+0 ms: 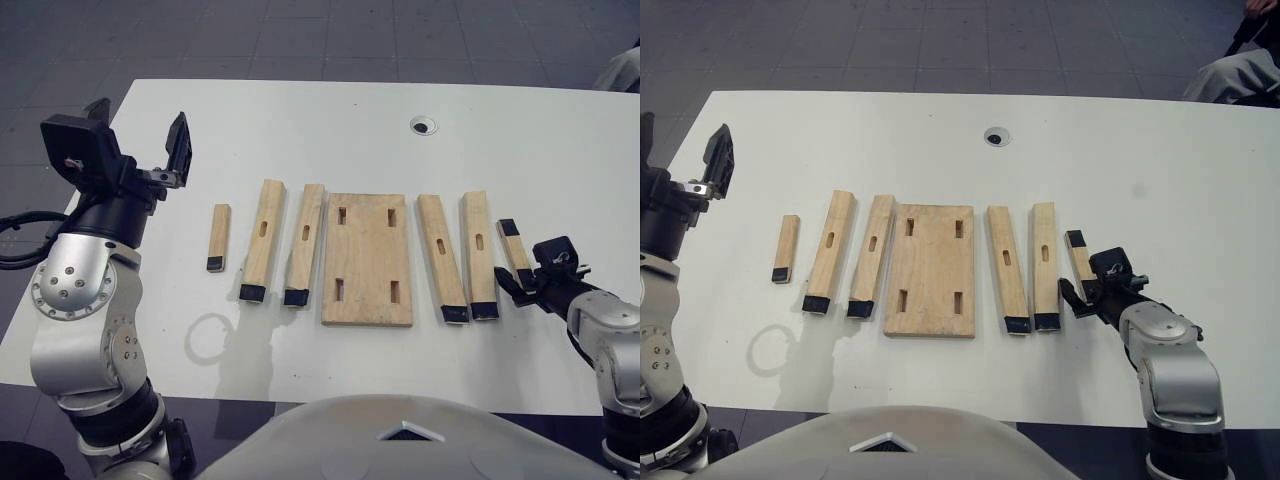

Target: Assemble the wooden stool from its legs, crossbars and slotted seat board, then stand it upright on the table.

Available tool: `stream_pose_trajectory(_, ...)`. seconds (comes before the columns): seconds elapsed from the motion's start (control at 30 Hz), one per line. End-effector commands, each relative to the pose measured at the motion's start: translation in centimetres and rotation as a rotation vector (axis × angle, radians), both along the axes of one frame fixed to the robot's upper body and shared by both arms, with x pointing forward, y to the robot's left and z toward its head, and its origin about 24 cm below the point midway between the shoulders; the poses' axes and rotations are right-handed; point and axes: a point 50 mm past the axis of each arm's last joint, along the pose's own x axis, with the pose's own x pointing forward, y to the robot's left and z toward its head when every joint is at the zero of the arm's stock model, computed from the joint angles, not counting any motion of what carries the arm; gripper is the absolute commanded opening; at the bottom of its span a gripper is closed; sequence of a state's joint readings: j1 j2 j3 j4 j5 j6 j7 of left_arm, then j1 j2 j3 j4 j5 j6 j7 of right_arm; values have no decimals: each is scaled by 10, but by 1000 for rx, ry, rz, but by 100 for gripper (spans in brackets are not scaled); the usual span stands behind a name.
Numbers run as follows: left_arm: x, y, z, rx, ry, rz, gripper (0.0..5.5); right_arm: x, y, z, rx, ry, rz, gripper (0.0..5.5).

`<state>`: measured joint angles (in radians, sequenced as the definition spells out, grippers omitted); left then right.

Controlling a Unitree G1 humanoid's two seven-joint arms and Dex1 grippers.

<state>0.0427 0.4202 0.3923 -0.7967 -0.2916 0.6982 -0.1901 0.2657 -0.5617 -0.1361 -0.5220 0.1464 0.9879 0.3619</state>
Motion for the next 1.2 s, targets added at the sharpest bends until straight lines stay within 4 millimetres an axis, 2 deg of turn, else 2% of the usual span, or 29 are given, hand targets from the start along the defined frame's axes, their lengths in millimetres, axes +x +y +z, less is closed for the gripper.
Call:
stream_pose_trajectory(0.03, -1, 0, 2, 14, 5, -5, 408, -21, 2, -26, 103, 164, -55, 338)
stream_pose_trajectory(0.4, 0, 0, 4, 18, 0, -10, 408, -22, 9, -26, 156, 137, -81, 134)
stream_pose_trajectory(0.73, 2, -1, 5, 17, 0, -17, 408, -23, 10, -28, 138, 130, -89, 130)
stream_pose_trajectory(0.8, 3, -2, 3, 7, 10, -21, 408, -12, 4, -12, 102, 25, -117, 130)
stream_pose_trajectory(0.87, 4, -2, 1, -1, 20, -25, 408, 1, -1, 15, 53, -124, -128, 130)
stream_pose_trajectory(0.97, 4, -2, -1, -3, 27, -24, 408, 13, 5, 58, 3, -346, -103, 130)
stream_pose_trajectory(1.1, 4, -3, -6, -12, 46, -30, 408, 16, 27, 91, -18, -553, -33, 130)
stream_pose_trajectory(1.2, 6, -9, -12, -54, 76, -73, 408, 15, 50, 99, 21, -634, 38, 130)
